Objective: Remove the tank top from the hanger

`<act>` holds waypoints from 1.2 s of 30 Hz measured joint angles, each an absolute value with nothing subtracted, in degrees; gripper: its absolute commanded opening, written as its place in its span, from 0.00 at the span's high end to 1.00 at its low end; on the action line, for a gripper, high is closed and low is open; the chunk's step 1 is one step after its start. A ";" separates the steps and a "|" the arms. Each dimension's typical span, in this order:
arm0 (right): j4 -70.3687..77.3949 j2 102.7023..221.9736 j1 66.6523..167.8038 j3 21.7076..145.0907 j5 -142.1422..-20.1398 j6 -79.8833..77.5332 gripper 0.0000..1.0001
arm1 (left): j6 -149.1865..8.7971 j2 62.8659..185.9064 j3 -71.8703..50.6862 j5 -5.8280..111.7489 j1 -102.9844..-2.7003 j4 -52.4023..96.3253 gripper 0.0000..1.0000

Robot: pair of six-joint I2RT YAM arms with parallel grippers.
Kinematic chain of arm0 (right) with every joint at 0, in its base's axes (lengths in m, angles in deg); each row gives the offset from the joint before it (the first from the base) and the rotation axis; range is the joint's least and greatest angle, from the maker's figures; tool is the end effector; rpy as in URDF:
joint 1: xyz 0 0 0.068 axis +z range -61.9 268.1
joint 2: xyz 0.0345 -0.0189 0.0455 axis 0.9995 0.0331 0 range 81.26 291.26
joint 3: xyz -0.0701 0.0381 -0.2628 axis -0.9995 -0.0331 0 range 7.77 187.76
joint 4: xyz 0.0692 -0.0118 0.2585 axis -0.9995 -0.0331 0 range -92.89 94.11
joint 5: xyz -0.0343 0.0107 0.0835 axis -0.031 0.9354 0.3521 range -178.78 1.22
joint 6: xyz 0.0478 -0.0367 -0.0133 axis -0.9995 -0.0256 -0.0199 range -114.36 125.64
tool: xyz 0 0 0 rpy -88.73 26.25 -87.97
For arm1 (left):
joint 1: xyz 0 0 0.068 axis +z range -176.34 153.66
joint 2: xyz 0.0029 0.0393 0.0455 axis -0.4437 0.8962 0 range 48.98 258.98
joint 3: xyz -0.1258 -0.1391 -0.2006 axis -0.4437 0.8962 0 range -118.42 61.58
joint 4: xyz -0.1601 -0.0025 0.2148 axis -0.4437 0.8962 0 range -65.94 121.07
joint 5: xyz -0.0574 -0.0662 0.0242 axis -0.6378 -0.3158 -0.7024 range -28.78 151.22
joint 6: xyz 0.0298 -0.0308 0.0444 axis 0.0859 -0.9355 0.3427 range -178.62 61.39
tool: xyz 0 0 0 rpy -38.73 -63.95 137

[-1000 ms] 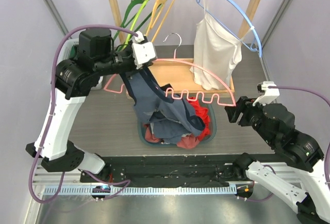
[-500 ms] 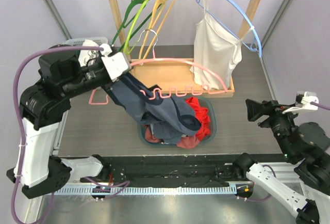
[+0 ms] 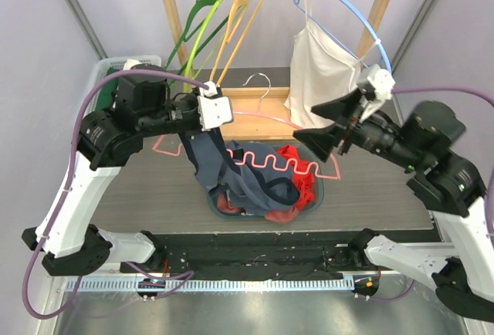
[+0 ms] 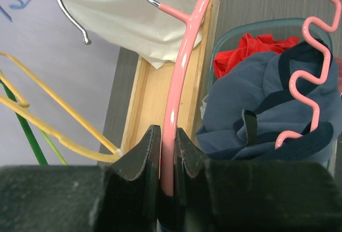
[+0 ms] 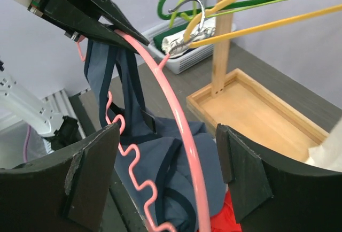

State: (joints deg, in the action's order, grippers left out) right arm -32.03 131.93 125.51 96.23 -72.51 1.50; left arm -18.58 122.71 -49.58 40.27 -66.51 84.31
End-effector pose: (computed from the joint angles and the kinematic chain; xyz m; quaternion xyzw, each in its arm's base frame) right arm 0.0974 0.0907 0.5243 -0.2947 0.6319 0.3440 0.6289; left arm 0.1554 -0.1530 0.5239 0.6046 0.5617 -0.1521 0.5439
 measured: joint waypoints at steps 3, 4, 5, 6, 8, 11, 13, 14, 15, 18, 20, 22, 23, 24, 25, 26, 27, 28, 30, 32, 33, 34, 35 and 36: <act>-32.49 136.89 125.51 99.36 -67.90 3.01 0.18 | -16.27 122.36 -49.58 40.29 -67.47 84.29 1.00; -32.82 138.14 125.51 100.23 -66.70 3.36 0.18 | -15.61 122.01 -49.55 40.42 -67.79 84.29 1.00; -33.67 139.89 125.51 101.67 -64.88 3.73 0.18 | -14.76 121.51 -49.36 40.60 -68.12 84.14 1.00; -34.39 141.37 125.51 103.14 -63.33 3.97 0.18 | -14.04 120.81 -48.92 40.75 -68.43 83.83 1.00; -35.35 143.76 125.51 105.26 -60.73 4.27 0.17 | -12.42 118.78 -47.00 41.17 -69.00 82.67 1.00; -37.52 146.53 125.51 108.19 -57.58 4.54 0.17 | -10.04 114.91 -42.30 42.15 -69.28 79.29 1.00; -39.31 147.69 125.51 109.69 -55.94 4.86 0.17 | -8.16 111.92 -38.28 43.09 -69.41 76.05 1.00; -40.14 148.19 125.51 110.48 -55.05 5.15 0.18 | -7.35 110.93 -36.83 43.57 -69.41 74.72 1.00; -41.02 148.63 125.49 111.29 -54.24 5.41 0.18 | -6.85 110.39 -35.89 43.92 -69.41 73.67 1.00; -42.74 149.46 125.51 112.67 -52.01 5.93 0.18 | -5.08 109.47 -32.77 45.50 -69.41 68.18 1.00; -43.81 149.51 125.49 112.67 -51.33 6.50 0.18 | -3.81 109.45 -30.93 46.24 -69.41 64.62 1.00; -44.84 149.48 125.29 112.65 -51.50 7.27 0.19 | -2.52 109.36 -28.75 46.39 -69.41 61.89 1.00; -45.26 149.44 125.18 112.56 -51.66 7.53 0.20 | -1.84 109.34 -27.81 46.46 -69.41 60.75 1.00; -45.50 149.37 125.09 112.41 -51.88 7.84 0.20 | -1.32 109.36 -27.48 46.44 -69.41 60.38 1.00; -45.74 149.24 125.09 112.06 -52.14 8.36 0.20 | -0.86 109.38 -27.22 46.41 -69.46 59.94 1.00; -45.71 149.13 125.09 111.77 -52.23 8.64 0.20 | -0.44 109.36 -27.11 46.41 -69.48 59.81 1.00; -45.71 149.11 125.05 111.53 -52.23 8.84 0.21 | 0.02 109.36 -27.11 46.35 -69.50 59.77 1.00; -45.67 149.00 125.01 111.25 -52.25 9.10 0.21 | 0.48 109.34 -27.11 46.24 -69.54 59.70 1.00; -45.54 148.72 124.92 110.44 -52.25 9.93 0.21 | 1.33 109.25 -27.00 45.98 -69.85 59.66 1.00; -45.54 148.37 124.70 109.72 -52.29 10.31 0.21 | 2.18 108.90 -26.45 45.58 -70.16 59.29 1.00; -45.78 148.17 124.59 109.21 -52.29 10.50 0.21 | 2.44 108.53 -25.88 45.39 -70.44 58.35 1.00; -46.20 148.00 124.35 108.62 -52.51 10.77 0.21 | 3.16 108.09 -25.36 45.23 -70.72 57.19 1.00; -46.68 147.87 124.22 108.19 -52.88 11.11 0.21 | 3.84 107.48 -24.79 45.12 -71.03 56.10 1.00; -47.05 147.84 124.09 107.88 -53.25 11.33 0.21 | 4.54 106.89 -24.18 45.01 -71.29 55.33 1.00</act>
State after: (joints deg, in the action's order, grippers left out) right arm -47.05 147.84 124.09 107.88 -53.25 11.33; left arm 4.54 106.89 -24.18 45.01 -71.29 55.33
